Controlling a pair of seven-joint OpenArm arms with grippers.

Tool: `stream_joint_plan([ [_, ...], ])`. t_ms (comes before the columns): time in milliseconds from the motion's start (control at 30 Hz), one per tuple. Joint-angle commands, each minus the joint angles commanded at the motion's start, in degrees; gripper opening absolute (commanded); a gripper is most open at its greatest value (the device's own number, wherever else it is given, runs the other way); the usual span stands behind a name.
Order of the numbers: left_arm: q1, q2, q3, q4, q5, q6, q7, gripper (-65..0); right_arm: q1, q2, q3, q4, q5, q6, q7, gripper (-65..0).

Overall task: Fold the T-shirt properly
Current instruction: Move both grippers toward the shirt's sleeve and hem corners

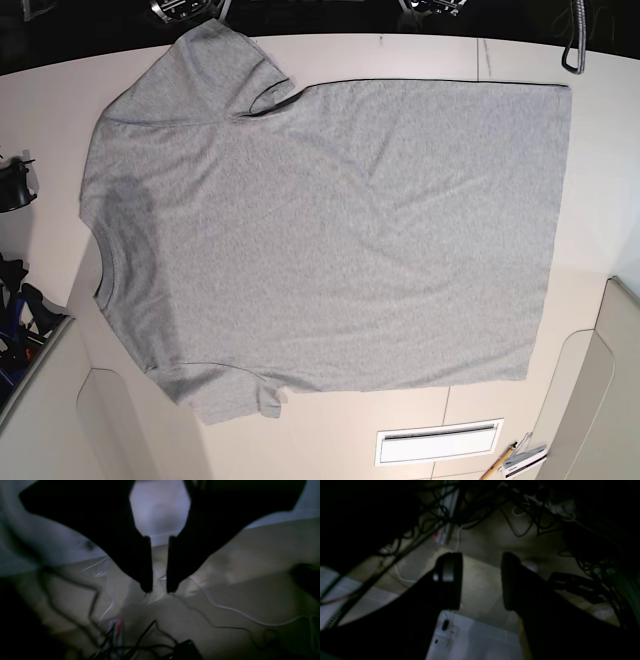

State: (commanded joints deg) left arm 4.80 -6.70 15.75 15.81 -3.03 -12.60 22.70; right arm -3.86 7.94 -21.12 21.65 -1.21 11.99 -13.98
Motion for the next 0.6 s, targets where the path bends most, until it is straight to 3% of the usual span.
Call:
stream_joint_plan([
  [33,-0.02,-0.09,-0.02,0.0,0.81,-2.67,0.0,-51.0,0.0,0.13,0.0,0.0,-0.04,0.11,-0.02,-39.7],
  [67,-0.02,-0.13,-0.02,0.0,1.03,-4.42,0.04,-51.0,0.0,0.28,0.0,0.0,0.04,1.57,-0.02,-39.7],
  [167,0.0,-0.13,-0.02,0.0,0.94,-7.98,0.07,-51.0,0.04,0.9,0.0,0.09,0.37,8.31,-1.55,-39.7],
  [200,0.0,-0.15,-0.02,0.0,0.94,-9.22,0.37,-51.0,0.02,0.96,0.0,0.35,0.37,9.51,-1.57,-39.7],
  [333,0.7,-0.15,-0.02,0.87,0.87,-17.0,3.28,-51.0,-0.04,2.05,0.0,0.76,2.82,11.74,-2.82,-39.7],
  [400,2.16,-0.66,-0.02,2.12,-0.7,-18.14,3.21,-51.0,-0.37,3.08,0.0,1.03,2.73,12.98,-2.82,-39.7],
  [600,8.55,-4.83,-0.02,10.49,-1.27,-18.12,3.26,-51.0,-4.28,6.58,0.0,7.15,2.73,15.39,-2.82,-39.7],
])
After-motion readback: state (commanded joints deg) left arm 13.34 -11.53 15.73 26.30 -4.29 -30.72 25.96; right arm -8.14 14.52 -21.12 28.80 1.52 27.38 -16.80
